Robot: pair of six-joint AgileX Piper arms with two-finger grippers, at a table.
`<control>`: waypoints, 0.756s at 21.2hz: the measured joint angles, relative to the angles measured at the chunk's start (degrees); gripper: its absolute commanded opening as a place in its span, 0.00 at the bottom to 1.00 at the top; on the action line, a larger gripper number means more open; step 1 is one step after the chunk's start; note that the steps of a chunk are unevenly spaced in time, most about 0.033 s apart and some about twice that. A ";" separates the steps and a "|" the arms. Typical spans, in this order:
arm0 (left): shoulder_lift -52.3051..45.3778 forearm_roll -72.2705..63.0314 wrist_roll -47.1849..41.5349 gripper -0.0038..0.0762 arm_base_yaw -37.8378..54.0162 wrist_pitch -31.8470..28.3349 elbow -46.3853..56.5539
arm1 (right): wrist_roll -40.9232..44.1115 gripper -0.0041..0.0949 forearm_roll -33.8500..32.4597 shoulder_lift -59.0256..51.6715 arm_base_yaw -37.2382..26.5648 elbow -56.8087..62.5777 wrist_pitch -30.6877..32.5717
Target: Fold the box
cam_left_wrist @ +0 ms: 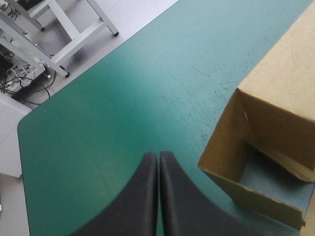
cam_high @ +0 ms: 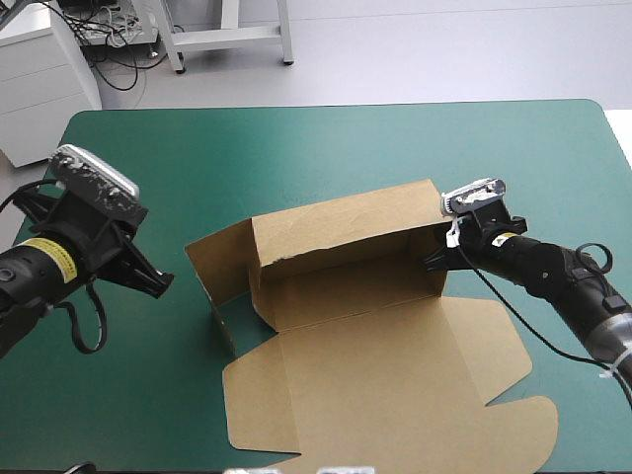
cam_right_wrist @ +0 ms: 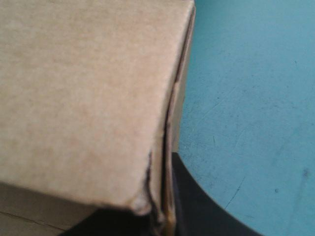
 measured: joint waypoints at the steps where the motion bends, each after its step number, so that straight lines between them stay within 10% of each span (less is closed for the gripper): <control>1: -0.68 -0.66 0.05 0.04 0.84 0.14 0.70 | 0.00 0.02 0.00 0.00 0.00 0.00 0.00; 8: -2.46 -4.14 -0.50 0.04 3.96 -5.62 11.87 | 0.07 0.02 -0.31 -0.51 0.00 -0.05 1.44; 16: -3.76 -5.33 -0.50 0.04 9.23 -6.40 13.13 | 16.07 0.02 -12.40 -0.79 -1.75 -12.27 23.25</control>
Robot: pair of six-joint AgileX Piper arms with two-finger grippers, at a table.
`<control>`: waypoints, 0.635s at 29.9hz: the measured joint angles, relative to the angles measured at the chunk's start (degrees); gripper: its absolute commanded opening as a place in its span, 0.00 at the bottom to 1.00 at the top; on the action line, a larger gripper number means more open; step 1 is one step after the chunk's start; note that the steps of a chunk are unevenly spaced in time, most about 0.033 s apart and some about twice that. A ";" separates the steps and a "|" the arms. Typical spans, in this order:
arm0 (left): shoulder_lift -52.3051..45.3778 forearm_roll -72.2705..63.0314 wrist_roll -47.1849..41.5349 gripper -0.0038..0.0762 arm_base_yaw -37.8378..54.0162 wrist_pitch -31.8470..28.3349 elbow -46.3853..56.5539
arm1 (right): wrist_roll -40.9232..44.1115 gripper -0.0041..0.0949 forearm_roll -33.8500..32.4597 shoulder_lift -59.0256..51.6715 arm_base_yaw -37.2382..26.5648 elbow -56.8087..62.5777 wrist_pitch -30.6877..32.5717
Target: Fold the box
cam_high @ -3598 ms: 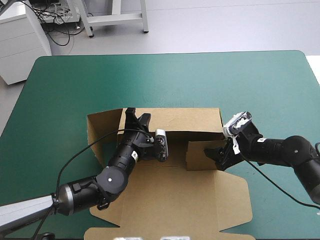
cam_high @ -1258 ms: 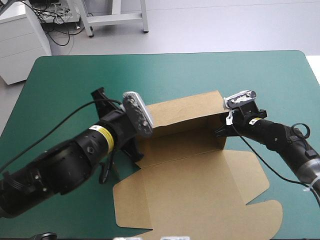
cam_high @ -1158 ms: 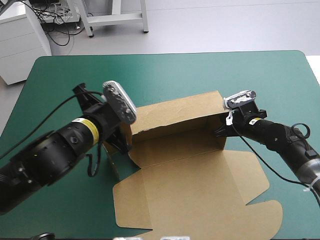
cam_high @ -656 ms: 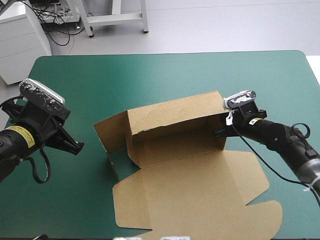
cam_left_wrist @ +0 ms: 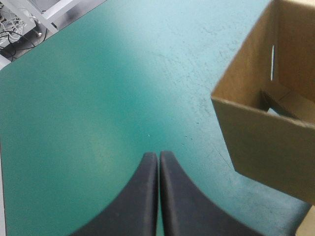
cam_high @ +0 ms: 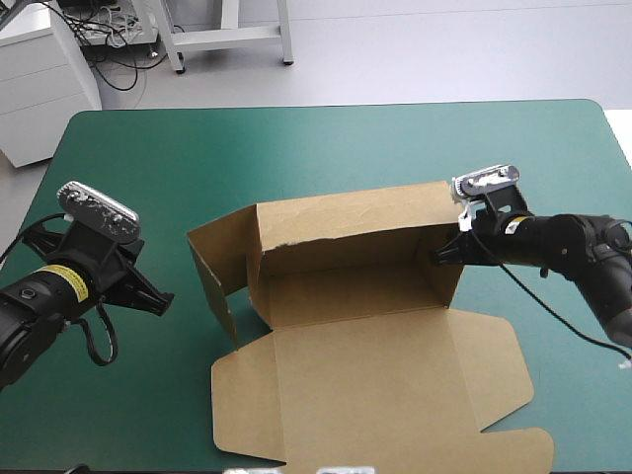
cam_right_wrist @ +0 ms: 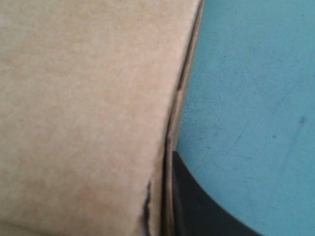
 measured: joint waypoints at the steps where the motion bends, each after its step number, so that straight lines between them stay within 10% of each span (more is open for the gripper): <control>1: 0.00 -0.13 0.00 0.04 0.00 -0.14 0.00 | 1.72 0.02 -0.98 0.66 -0.12 -1.58 2.04; 19: 0.00 0.68 0.00 0.04 0.05 -1.56 0.00 | 10.34 0.03 -6.47 31.77 -0.22 -34.37 16.40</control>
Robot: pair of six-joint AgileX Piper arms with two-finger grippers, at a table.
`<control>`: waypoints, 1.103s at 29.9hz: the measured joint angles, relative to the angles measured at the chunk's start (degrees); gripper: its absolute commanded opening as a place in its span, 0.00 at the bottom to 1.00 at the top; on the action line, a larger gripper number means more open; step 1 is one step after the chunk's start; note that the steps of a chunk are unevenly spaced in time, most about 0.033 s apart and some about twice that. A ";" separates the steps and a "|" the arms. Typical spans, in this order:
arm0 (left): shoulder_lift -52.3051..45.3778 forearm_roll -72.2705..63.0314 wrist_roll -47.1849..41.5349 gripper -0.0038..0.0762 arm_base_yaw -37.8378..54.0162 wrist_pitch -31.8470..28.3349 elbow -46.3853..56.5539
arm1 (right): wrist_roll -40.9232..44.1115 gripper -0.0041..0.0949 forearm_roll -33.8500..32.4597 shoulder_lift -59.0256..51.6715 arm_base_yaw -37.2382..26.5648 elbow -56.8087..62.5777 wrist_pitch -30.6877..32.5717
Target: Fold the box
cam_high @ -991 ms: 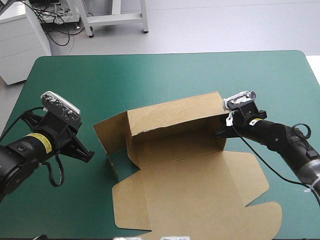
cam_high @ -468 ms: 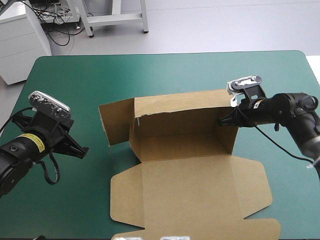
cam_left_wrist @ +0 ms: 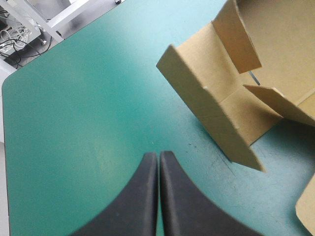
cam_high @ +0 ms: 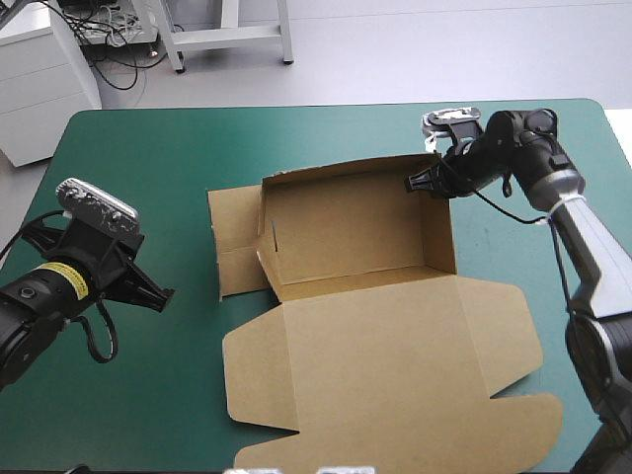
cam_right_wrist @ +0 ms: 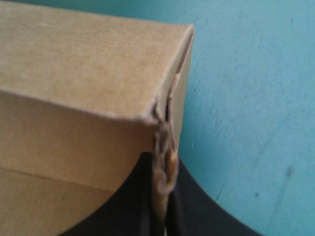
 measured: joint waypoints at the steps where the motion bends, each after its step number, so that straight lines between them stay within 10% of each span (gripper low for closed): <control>1: 0.00 0.00 0.00 0.04 0.00 0.00 0.00 | 0.17 0.04 0.00 1.84 0.00 -1.77 -0.19; 13: 0.00 0.47 -0.63 0.04 0.00 0.00 0.00 | -1.26 0.91 -0.25 9.71 0.00 -12.04 6.75; 33: 0.00 3.30 -1.03 0.04 0.06 -0.01 0.00 | 1.18 0.95 -2.13 -6.20 0.00 -16.75 9.80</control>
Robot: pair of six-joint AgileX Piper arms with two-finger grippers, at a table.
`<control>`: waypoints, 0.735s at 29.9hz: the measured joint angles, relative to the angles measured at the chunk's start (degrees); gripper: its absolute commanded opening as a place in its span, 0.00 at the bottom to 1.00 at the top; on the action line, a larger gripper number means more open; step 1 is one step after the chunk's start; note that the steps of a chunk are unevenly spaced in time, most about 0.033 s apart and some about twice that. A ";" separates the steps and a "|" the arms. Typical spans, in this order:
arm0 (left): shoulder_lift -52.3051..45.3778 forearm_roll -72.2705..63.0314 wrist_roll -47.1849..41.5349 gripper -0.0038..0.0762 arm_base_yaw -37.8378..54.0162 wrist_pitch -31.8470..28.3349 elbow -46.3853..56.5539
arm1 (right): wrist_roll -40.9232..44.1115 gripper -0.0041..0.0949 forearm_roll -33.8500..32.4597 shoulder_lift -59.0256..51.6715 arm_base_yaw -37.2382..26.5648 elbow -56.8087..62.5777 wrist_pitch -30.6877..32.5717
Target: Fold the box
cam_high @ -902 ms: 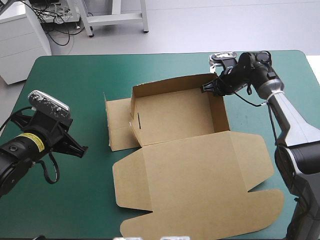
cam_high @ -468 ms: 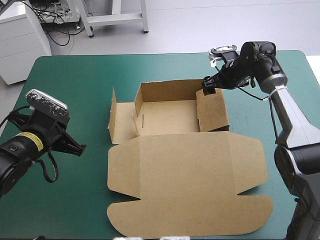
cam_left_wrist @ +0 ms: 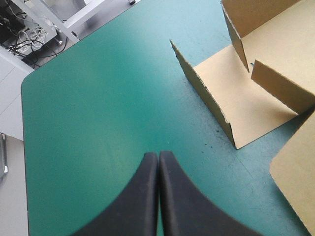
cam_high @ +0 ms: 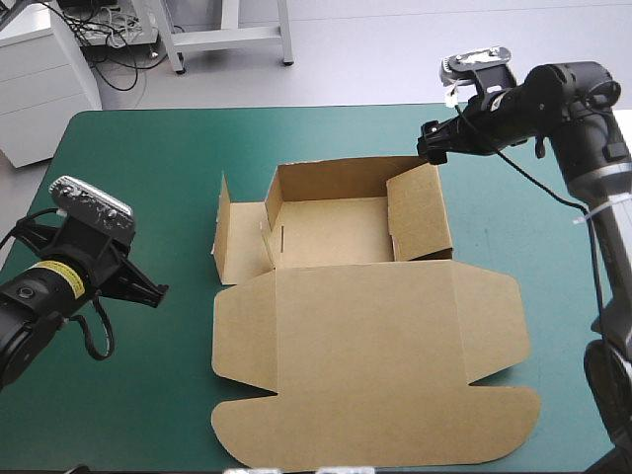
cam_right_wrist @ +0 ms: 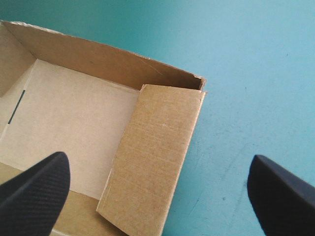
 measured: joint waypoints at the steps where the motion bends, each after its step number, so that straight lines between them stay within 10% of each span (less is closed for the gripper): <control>1: 0.00 0.15 0.00 0.04 0.00 0.05 0.00 | 0.02 0.95 -0.40 -1.06 0.00 0.22 -0.01; 22: 0.00 0.98 0.19 0.04 0.00 0.19 0.00 | 2.78 0.95 -2.86 9.60 0.00 11.54 -1.01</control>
